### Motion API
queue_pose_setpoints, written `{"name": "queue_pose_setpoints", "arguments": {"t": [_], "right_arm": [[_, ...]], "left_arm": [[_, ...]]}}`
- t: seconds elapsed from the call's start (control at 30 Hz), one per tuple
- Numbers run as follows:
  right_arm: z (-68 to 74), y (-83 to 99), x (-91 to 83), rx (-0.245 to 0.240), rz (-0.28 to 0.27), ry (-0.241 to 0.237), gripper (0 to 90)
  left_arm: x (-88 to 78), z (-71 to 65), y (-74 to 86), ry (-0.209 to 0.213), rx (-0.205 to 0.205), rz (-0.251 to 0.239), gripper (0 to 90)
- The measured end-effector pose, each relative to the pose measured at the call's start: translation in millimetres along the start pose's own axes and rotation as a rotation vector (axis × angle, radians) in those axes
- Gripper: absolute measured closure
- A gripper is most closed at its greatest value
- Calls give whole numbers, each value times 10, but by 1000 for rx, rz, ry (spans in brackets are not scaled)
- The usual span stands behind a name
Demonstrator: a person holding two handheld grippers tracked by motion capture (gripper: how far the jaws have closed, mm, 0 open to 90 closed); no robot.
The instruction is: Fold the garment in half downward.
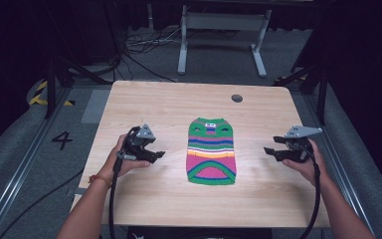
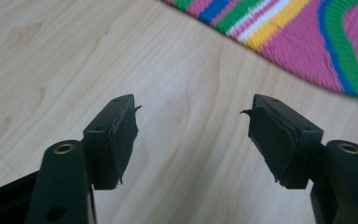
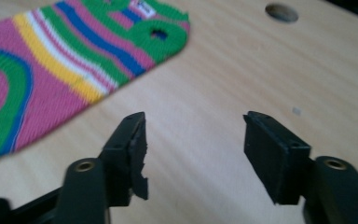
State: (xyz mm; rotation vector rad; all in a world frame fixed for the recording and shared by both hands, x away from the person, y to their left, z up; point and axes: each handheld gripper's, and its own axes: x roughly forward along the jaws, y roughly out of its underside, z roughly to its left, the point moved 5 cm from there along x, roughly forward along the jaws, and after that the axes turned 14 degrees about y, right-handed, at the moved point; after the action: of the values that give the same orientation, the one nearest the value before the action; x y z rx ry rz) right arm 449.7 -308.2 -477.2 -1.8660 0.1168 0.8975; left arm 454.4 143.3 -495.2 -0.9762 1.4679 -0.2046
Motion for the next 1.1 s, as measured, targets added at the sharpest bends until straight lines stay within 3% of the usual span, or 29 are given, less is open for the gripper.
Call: {"name": "queue_pose_setpoints", "arguments": {"t": [0.1,0.27,0.4,0.53,0.6,0.67,0.87,1.0,1.1], "right_arm": [[1,-135,86,-15,-19,13,452],[43,-429,343,-4,-38,-13,505],[64,-613,547,7,-41,-24,566],[91,-707,728,14,-24,-31,604],[131,-760,855,7,-3,-31,638],[204,-812,1023,-6,23,-49,710],[310,-854,1283,-33,61,-37,724],[345,-856,1413,-18,82,-37,709],[346,-839,1508,9,93,-46,699]], "left_arm": [[55,102,-150,-7,14,-6,412],[130,269,-374,-4,18,-15,528],[210,395,-533,-2,-1,-35,594],[340,510,-645,-8,-32,-45,628],[412,556,-708,-40,-24,-52,688],[496,598,-773,-35,-27,-62,765],[790,695,-997,-11,-76,-86,721],[964,712,-1057,-16,-94,-83,626],[1130,720,-1066,-17,-105,-62,612]]}}
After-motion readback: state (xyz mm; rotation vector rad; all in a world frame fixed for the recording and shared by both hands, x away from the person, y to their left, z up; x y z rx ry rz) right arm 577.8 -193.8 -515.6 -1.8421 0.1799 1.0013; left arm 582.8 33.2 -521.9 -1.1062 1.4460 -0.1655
